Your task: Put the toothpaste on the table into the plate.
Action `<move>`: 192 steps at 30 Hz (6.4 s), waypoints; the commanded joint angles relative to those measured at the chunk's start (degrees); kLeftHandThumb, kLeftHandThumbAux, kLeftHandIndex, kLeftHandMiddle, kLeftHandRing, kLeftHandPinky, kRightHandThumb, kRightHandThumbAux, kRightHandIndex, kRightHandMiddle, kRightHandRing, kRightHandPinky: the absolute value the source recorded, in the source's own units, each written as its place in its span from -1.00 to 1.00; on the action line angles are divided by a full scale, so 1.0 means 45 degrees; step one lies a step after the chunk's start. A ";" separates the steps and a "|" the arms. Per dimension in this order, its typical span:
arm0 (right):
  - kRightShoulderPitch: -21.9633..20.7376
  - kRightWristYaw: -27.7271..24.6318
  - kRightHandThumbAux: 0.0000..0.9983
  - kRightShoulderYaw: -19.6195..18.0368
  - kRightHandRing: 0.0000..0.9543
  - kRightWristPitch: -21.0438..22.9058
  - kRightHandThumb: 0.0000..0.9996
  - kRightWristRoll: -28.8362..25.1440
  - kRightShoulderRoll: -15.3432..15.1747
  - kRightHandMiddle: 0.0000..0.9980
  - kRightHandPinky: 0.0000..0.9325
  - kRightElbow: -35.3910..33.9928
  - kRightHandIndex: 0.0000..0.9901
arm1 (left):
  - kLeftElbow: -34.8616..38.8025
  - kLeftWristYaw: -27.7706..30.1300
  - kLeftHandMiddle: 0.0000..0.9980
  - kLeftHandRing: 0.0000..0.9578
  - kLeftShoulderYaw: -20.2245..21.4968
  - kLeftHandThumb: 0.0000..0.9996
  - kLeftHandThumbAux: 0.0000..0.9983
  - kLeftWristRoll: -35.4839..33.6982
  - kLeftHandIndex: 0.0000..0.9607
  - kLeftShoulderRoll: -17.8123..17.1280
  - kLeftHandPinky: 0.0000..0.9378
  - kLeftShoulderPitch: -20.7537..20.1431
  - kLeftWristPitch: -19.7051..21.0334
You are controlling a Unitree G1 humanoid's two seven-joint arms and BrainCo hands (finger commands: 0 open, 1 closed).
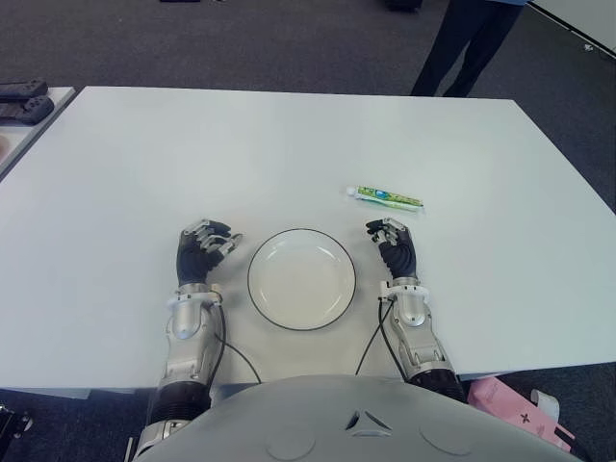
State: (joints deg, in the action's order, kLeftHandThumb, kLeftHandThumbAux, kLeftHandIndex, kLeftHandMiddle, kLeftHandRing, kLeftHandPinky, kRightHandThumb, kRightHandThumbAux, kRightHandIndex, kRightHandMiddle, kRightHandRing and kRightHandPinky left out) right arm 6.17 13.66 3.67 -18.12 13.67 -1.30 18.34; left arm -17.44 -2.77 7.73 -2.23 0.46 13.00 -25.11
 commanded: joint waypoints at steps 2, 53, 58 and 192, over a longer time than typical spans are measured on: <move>-0.0219 0.0370 0.38 0.0064 -0.11 -0.0143 0.69 0.0666 -0.0375 -0.10 -0.07 0.0264 -0.11 | -0.0387 -0.0124 0.06 0.11 -0.0045 -0.91 1.00 0.0091 0.17 0.0118 0.13 0.0355 0.0549; -0.9297 -0.0017 -0.50 0.3086 -1.00 -0.1838 0.15 0.5161 -0.5193 -1.00 -1.00 0.8395 -1.00 | -0.0649 -0.0433 0.05 0.10 -0.0045 -0.82 1.00 0.0289 0.18 0.0361 0.08 0.0401 0.0081; -1.0323 0.0277 -0.55 0.3933 -1.00 -0.1757 0.17 0.5840 -0.5197 -1.00 -1.00 0.9550 -1.00 | -0.0566 -0.0511 0.06 0.10 -0.0028 -0.86 1.00 0.0290 0.17 0.0412 0.10 0.0450 0.0228; -0.8960 0.2326 0.43 0.5992 0.72 -0.1921 0.44 0.5692 -0.4497 0.66 0.75 1.2415 -0.11 | 0.2281 0.0202 0.09 0.14 0.0268 -1.00 1.00 -0.0384 0.17 -0.0141 0.13 0.2467 0.1617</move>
State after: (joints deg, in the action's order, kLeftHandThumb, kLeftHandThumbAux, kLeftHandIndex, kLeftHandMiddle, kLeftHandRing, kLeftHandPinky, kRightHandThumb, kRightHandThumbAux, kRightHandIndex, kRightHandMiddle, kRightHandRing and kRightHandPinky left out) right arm -36.34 24.71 29.89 -26.73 38.25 -21.41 73.43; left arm -6.03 -1.40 8.79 -4.29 -0.51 23.54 -20.32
